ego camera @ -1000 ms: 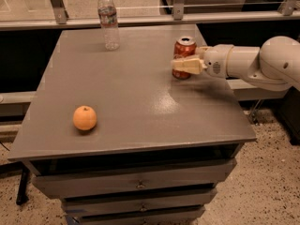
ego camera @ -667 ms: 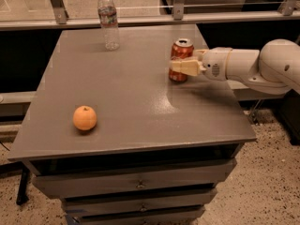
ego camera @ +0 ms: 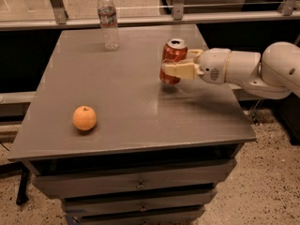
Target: Move coke can near orange
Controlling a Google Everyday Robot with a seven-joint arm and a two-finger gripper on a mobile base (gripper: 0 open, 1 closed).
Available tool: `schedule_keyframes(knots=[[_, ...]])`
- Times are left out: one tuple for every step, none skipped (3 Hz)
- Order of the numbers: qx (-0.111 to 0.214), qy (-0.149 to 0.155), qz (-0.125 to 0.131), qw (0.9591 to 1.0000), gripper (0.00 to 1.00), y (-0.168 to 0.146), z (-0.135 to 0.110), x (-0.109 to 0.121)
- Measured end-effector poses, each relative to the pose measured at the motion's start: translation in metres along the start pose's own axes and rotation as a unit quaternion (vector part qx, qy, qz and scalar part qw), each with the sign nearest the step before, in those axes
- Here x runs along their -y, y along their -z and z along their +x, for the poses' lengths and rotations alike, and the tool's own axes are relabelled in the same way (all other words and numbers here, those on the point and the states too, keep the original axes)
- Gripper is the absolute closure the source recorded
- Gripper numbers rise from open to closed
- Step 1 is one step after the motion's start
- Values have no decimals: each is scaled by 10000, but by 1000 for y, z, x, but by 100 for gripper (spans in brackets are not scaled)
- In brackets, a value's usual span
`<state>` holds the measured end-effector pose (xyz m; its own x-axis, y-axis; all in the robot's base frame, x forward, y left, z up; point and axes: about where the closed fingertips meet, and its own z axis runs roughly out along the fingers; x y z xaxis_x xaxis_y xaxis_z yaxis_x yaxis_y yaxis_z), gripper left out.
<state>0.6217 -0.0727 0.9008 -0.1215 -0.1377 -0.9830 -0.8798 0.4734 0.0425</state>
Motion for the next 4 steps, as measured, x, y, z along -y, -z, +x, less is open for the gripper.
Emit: schedule_keyframes(knots=[[230,405,-423,9980,100,-13,-14,-46],[230,405,-424,9980,100,-13,-14,-46],[355,396,-709,9961,100,-31,-17,-65],[446,459,-1066,9922,100,-59,-18,-99]])
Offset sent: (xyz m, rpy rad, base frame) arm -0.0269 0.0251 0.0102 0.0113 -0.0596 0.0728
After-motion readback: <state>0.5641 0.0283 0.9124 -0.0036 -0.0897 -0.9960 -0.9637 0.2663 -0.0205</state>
